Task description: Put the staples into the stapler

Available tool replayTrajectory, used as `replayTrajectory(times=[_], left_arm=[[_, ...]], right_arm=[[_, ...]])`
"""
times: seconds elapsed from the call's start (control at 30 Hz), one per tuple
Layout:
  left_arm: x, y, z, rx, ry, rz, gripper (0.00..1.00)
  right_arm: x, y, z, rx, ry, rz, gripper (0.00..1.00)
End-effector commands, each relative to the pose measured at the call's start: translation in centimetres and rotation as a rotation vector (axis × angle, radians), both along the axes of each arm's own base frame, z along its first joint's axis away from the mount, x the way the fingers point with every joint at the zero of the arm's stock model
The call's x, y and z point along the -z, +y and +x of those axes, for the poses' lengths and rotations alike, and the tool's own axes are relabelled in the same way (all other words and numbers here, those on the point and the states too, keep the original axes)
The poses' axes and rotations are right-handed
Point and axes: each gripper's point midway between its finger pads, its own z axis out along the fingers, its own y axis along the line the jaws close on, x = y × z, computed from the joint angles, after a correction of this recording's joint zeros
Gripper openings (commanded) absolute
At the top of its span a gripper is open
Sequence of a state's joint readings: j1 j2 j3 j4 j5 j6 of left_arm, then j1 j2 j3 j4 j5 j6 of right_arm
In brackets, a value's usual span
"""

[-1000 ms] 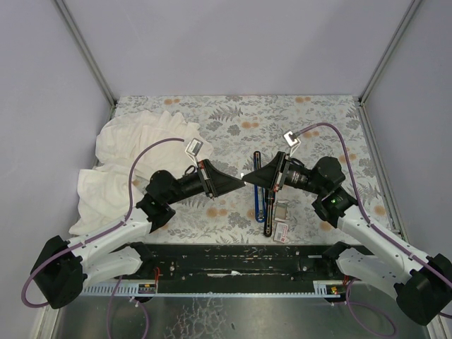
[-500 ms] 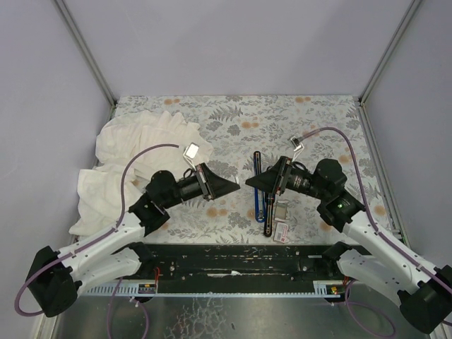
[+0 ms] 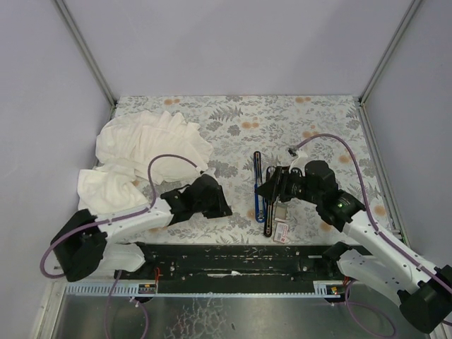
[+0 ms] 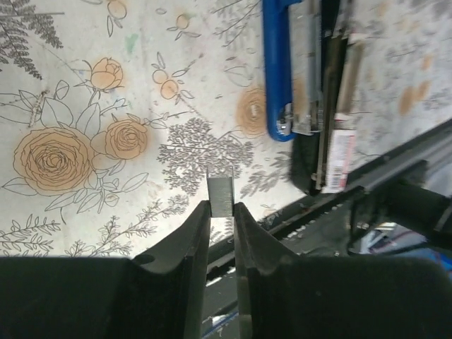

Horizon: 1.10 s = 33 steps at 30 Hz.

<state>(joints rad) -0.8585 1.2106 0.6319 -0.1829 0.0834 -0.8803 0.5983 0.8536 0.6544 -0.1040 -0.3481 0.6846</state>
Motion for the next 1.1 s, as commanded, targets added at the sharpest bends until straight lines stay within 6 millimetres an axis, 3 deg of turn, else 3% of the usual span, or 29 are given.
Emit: replayTrajectory(times=[0.0,0.43,0.53,0.8,0.97,1.07], left_arm=[[2.2,0.1,0.6,-0.012,-0.004,0.154,0.00],[6.4,-1.5,-0.4,0.061,0.083,0.284,0.04],[6.7,-1.7,-0.5,0.075,0.091,0.291,0.11],[7.1,-3.1,-1.4,0.121,0.104,0.231,0.42],[6.5,-3.7,-1.4,0.121,0.088,0.160,0.48],[4.8,-3.4,-0.2,0.096,0.035,0.113,0.53]], right_arm=[[1.9,-1.3,0.5,0.027,-0.029,-0.111,0.53],[4.7,-2.1,0.6,0.022,0.005,-0.211,0.53],[5.1,-2.1,0.7,0.023,0.013,-0.222,0.53],[6.3,-2.4,1.0,0.037,0.052,-0.269,0.53],[7.2,-2.6,1.2,0.061,0.074,-0.317,0.53],[8.3,-2.6,0.9,0.081,0.109,-0.386,0.53]])
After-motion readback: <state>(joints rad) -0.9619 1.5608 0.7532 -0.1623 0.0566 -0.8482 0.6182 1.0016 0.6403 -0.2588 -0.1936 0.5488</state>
